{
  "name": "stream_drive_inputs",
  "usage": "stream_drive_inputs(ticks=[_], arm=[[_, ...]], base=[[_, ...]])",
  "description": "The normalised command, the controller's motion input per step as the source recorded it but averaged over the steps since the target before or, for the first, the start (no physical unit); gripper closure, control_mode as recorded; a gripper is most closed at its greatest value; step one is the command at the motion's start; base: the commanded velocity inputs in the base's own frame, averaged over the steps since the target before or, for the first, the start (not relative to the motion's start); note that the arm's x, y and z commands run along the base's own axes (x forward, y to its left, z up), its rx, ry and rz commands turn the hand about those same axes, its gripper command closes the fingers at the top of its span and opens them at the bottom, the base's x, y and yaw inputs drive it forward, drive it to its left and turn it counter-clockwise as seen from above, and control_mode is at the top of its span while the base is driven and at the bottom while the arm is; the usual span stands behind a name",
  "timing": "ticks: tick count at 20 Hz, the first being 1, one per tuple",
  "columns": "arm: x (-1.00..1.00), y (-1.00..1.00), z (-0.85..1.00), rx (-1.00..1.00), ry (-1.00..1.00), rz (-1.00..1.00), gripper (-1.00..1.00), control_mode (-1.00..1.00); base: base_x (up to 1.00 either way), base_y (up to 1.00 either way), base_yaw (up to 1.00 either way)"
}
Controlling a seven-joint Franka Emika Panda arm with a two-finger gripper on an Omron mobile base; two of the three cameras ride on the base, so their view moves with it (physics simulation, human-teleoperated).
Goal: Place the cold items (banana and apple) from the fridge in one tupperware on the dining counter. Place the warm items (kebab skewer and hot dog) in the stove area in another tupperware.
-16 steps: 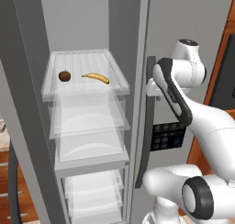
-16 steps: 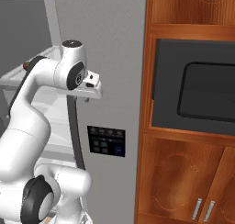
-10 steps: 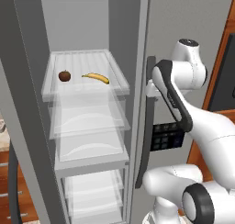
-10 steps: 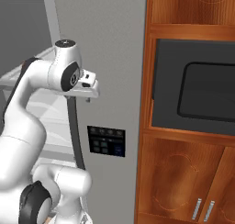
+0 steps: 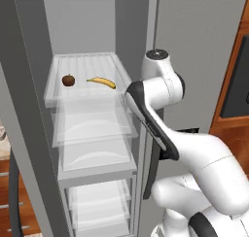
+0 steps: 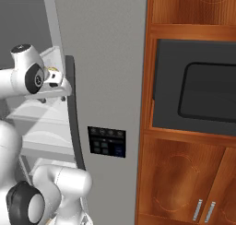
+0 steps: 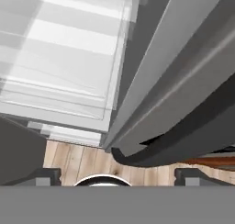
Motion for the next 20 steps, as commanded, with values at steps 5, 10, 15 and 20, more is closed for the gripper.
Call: stream_drive_inputs(ticks=[5, 10, 15, 20], arm=[[0.63, 0.95, 0.25, -0.01, 0.04, 0.04, -1.0, -1.0], [0.44, 0.47, 0.2, -0.13, -0.05, 0.0, -1.0, -1.0], [0.27, 0.1, 0.19, -0.2, -0.32, 0.0, -1.0, -1.0], [0.44, 0.0, 0.14, 0.0, 0.0, 0.04, -1.0, -1.0]], base=[[0.0, 0.0, 0.0], [0.0, 0.0, 0.0], [0.0, 0.0, 0.0], [0.0, 0.0, 0.0]])
